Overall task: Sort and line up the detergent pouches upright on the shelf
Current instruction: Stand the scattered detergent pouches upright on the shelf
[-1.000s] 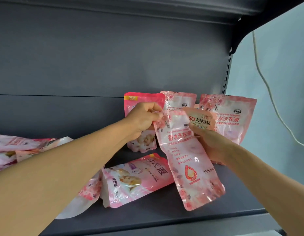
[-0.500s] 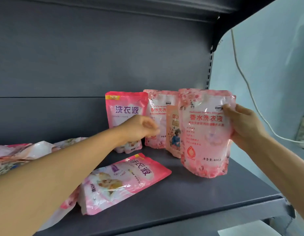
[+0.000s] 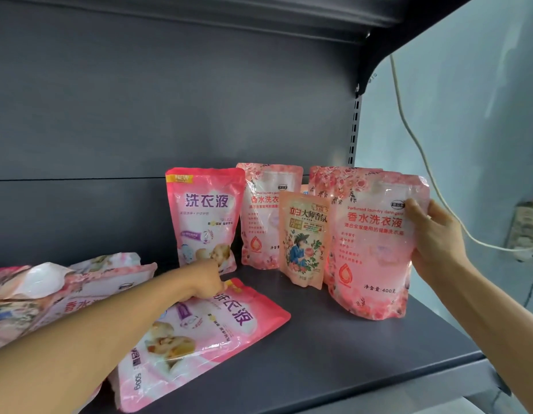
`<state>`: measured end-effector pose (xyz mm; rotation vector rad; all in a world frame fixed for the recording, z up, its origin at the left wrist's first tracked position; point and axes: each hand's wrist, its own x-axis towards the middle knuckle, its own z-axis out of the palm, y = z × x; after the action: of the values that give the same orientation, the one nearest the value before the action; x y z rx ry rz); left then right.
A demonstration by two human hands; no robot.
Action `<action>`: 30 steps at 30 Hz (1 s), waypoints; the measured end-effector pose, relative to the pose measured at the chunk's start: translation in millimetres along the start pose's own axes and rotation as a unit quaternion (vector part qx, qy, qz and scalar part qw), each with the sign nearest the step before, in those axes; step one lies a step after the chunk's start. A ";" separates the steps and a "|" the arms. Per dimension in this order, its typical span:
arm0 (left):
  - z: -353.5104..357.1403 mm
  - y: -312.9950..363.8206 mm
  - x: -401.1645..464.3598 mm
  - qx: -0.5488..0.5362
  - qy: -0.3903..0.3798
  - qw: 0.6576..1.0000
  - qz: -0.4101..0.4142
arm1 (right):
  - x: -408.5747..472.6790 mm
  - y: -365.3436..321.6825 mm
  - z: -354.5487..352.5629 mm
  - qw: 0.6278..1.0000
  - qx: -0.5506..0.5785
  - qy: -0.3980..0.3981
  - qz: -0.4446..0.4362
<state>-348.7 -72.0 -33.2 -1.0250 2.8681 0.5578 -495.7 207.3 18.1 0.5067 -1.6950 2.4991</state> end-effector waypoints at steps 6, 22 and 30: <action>-6.3 3.8 0.2 -0.160 -0.007 0.987 0.011 | -3.5 -5.4 0.6 0.987 -0.155 0.001 -0.031; -62.3 42.2 -40.0 -0.441 0.082 0.884 0.134 | -15.2 -21.4 -0.4 0.908 -0.408 -0.022 -0.093; -68.6 71.6 -34.5 -0.572 0.211 0.773 0.175 | -15.5 -29.3 1.4 0.893 -0.431 -0.041 -0.122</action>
<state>-360.9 -23.8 59.2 -0.6264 2.9185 2.6038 -473.5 219.1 39.8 0.6530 -2.3325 1.3491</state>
